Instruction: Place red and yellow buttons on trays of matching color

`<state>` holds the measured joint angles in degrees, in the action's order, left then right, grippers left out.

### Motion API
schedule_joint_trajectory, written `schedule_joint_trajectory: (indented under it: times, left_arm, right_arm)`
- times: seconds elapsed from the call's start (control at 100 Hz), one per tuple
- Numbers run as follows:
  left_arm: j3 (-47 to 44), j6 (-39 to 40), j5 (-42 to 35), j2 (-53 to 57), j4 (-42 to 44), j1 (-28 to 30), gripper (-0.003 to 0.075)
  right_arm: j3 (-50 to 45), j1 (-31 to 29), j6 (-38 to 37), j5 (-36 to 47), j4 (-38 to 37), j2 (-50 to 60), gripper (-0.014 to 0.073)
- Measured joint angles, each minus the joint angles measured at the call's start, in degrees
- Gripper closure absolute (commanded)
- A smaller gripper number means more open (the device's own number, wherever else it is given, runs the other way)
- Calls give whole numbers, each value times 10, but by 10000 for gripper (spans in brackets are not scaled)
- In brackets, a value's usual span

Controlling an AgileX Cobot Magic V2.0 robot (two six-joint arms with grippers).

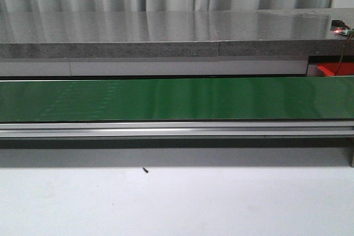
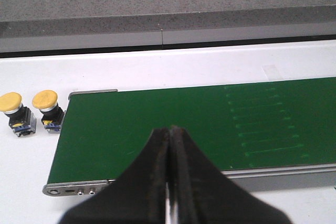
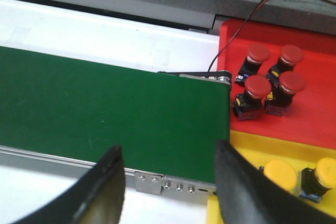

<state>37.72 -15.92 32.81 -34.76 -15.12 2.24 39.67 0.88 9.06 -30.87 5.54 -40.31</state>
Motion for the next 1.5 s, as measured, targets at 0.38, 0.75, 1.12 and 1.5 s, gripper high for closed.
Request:
schedule_joint_trajectory:
  times: [0.38, 0.75, 1.12, 1.5]
  left_arm:
    - [0, 3, 1, 0, 0, 0, 740]
    - [110, 72, 68, -34, 13, 70, 633]
    - [235, 76, 130, -160, 15, 145, 165]
    - [412, 94, 160, -441, 15, 234, 166]
  right_arm:
    - [-1, 0, -1, -23, -1, 19, 661]
    - [-1, 0, -1, -33, -1, 19, 662]
    - [-1, 0, -2, -34, -1, 19, 662]
    - [-1, 0, -2, -34, -1, 19, 662]
